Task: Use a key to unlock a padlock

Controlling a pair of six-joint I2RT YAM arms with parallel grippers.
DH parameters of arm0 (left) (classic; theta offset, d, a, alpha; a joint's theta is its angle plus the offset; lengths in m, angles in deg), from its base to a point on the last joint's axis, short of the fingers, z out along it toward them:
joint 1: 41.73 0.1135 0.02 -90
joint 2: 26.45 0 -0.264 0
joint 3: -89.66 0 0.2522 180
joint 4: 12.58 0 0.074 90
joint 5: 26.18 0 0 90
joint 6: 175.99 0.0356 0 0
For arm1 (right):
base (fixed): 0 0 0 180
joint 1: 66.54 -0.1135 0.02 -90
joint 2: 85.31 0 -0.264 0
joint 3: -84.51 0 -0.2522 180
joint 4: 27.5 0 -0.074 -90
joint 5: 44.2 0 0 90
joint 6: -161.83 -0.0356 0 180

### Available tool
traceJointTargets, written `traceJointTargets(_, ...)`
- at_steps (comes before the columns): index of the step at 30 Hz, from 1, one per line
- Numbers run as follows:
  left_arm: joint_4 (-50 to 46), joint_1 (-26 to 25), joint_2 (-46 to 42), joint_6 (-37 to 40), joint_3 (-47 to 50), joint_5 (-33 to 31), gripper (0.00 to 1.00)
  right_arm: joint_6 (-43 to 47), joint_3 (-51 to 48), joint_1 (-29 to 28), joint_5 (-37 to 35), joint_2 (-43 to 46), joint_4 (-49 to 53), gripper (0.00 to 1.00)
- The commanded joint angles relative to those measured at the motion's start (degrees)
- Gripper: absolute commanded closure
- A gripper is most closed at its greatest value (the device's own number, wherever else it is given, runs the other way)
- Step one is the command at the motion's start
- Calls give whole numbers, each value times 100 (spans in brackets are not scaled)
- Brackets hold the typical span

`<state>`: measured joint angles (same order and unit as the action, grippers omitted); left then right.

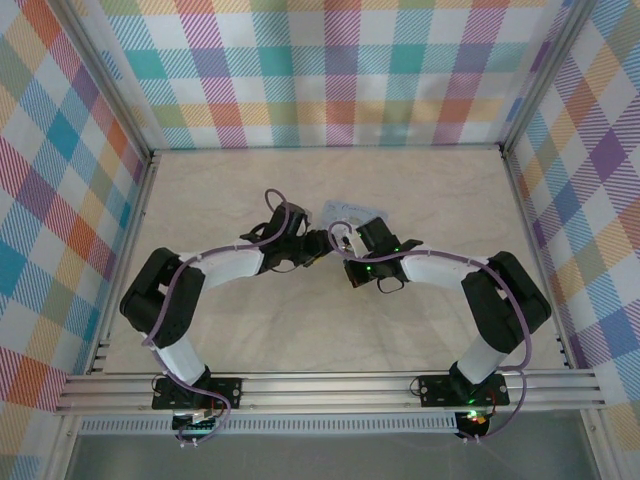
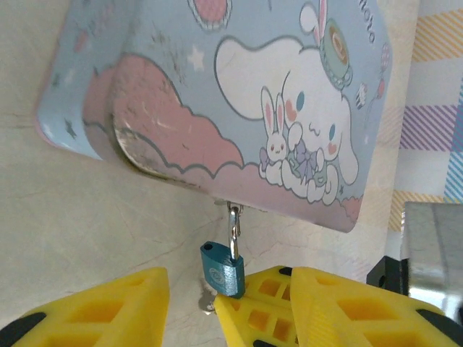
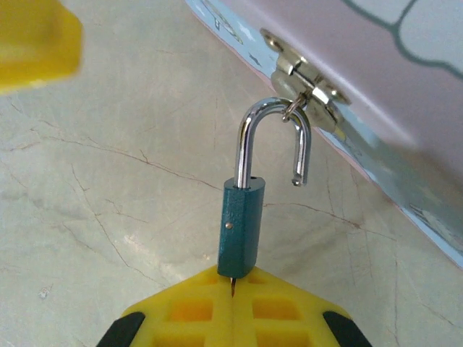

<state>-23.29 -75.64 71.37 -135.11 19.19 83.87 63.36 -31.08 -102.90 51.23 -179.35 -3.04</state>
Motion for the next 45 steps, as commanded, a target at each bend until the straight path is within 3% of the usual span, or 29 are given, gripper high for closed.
traceJointTargets(1,-384,140,-218,295,-143,-302,52,143,-44,-29,48,19,175,99)
traceJointTargets(16,-957,570,34,737,-973,-770,50,563,289,-88,-49,-70,650,100)
traceJointTargets(28,-882,594,813,693,-1624,-457,50,1001,448,-290,-454,-175,761,100)
traceJointTargets(45,-648,587,913,579,-1475,-177,57,1248,509,-422,-602,-167,751,100)
